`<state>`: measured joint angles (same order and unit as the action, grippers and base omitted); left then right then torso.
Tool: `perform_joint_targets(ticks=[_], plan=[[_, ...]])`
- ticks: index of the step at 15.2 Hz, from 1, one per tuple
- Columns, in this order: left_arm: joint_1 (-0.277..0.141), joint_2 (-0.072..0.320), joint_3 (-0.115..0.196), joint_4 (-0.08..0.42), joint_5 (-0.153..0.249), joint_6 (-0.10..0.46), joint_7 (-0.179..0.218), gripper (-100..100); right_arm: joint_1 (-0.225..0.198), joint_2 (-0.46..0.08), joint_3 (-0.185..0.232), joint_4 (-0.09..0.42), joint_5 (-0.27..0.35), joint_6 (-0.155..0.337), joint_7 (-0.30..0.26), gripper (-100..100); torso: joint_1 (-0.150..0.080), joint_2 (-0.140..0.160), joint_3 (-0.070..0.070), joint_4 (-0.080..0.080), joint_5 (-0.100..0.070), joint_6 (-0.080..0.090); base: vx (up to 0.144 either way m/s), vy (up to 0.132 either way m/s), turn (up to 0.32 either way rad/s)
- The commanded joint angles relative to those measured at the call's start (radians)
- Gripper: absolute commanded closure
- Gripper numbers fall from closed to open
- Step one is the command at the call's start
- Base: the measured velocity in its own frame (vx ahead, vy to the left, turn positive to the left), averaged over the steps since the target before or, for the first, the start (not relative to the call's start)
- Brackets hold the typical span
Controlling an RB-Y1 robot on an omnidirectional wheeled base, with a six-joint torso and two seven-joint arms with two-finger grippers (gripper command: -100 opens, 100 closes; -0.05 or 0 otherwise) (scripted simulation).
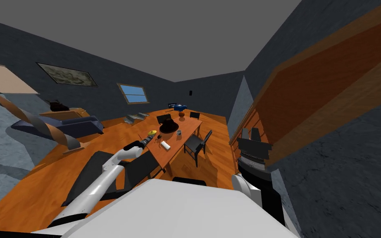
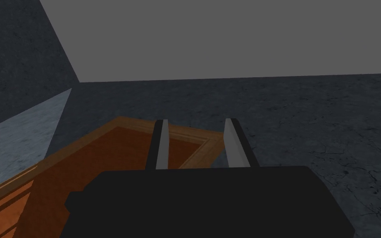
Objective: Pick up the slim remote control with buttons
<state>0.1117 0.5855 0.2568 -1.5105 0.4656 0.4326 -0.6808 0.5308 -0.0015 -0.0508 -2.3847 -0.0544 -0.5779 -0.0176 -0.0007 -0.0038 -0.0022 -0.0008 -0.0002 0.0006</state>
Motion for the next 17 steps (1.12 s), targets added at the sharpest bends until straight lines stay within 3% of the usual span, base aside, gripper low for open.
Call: perform_joint_targets(ticks=[1, 2, 4, 5, 8, 9, 11, 12, 14, 15, 16, 17], plan=[[-0.005, 0.006, 0.002, 0.027, 0.009, 0.043, -0.015, -100, 0.0, 0.0, 0.0, 0.0, 0.0, 0.0, 0.0, 0, 0.0, 0.0, 0.0, 0.0, 0.0, 0.0, 0.036, -0.003, -0.065], [-0.022, 0.024, 0.008, 0.06, 0.036, 0.072, -0.05, -100, 0.0, 0.0, 0.0, 0.0, 0.0, 0.0, 0.0, 0, 0.0, 0.0, 0.0, 0.0, 0.0, -0.001, 0.046, -0.01, -0.155], [-0.022, 0.024, 0.008, 0.086, 0.036, 0.099, -0.05, -100, 0.0, 0.0, 0.0, 0.0, 0.0, 0.0, 0.0, 0, 0.0, 0.0, 0.0, 0.0, 0.0, 0.0, 0.048, -0.005, -0.114], [-0.038, 0.041, 0.013, 0.115, 0.062, 0.132, -0.084, -100, 0.0, 0.0, 0.0, 0.0, 0.0, 0.0, 0.0, 0, 0.0, 0.0, 0.0, 0.0, 0.0, -0.001, 0.051, -0.011, -0.164], [-0.038, 0.041, 0.013, 0.145, 0.062, 0.154, -0.084, -100, 0.0, 0.0, 0.0, 0.0, 0.0, 0.0, 0.0, 0, 0.0, 0.0, 0.0, 0.0, 0.0, -0.001, 0.043, -0.005, -0.084], [-0.053, 0.056, 0.016, 0.179, 0.088, 0.201, -0.115, -100, 0.0, 0.0, 0.0, 0.0, 0.0, 0.0, 0.0, 0, 0.0, 0.001, 0.0, 0.0, 0.0, -0.001, 0.038, -0.01, -0.144], [-0.053, 0.056, 0.016, 0.204, 0.088, 0.206, -0.115, -100, 0.0, 0.0, 0.0, 0.0, 0.0, 0.0, 0.0, 0, 0.0, 0.0, 0.0, 0.0, 0.0, 0.0, 0.046, -0.004, -0.128], [-0.067, 0.071, 0.019, 0.239, 0.113, 0.244, -0.145, -100, 0.0, 0.0, 0.0, 0.0, 0.0, 0.0, 0.0, 0, 0.0, 0.0, 0.0, 0.0, 0.0, -0.001, 0.048, -0.004, -0.172], [-0.067, 0.071, 0.019, 0.262, 0.113, 0.256, -0.145, -100, 0.0, 0.0, 0.0, 0.0, 0.0, 0.0, 0.0, 0, 0.0, 0.0, 0.0, 0.0, 0.0, 0.0, 0.051, 0.002, -0.115], [-0.079, 0.084, 0.02, 0.295, 0.136, 0.295, -0.173, -100, 0.0, 0.0, 0.0, 0.0, 0.0, 0.0, 0.0, 0, 0.0, 0.0, 0.0, 0.0, 0.0, -0.001, 0.063, 0.001, -0.153], [-0.079, 0.084, 0.02, 0.318, 0.136, 0.303, -0.173, -100, 0.0, 0.0, 0.0, 0.0, 0.0, 0.0, 0.0, 0, 0.001, -0.001, 0.0, 0.0, 0.0, 0.0, 0.071, 0.004, -0.181], [-0.079, 0.084, 0.02, 0.319, 0.136, 0.303, -0.173, -100, 0.0, 0.0, 0.0, 0.0, 0.0, 0.0, 0.0, 0, 0.001, -0.001, -0.001, 0.0, 0.0, 0.0, 0.052, 0.003, -0.071]])
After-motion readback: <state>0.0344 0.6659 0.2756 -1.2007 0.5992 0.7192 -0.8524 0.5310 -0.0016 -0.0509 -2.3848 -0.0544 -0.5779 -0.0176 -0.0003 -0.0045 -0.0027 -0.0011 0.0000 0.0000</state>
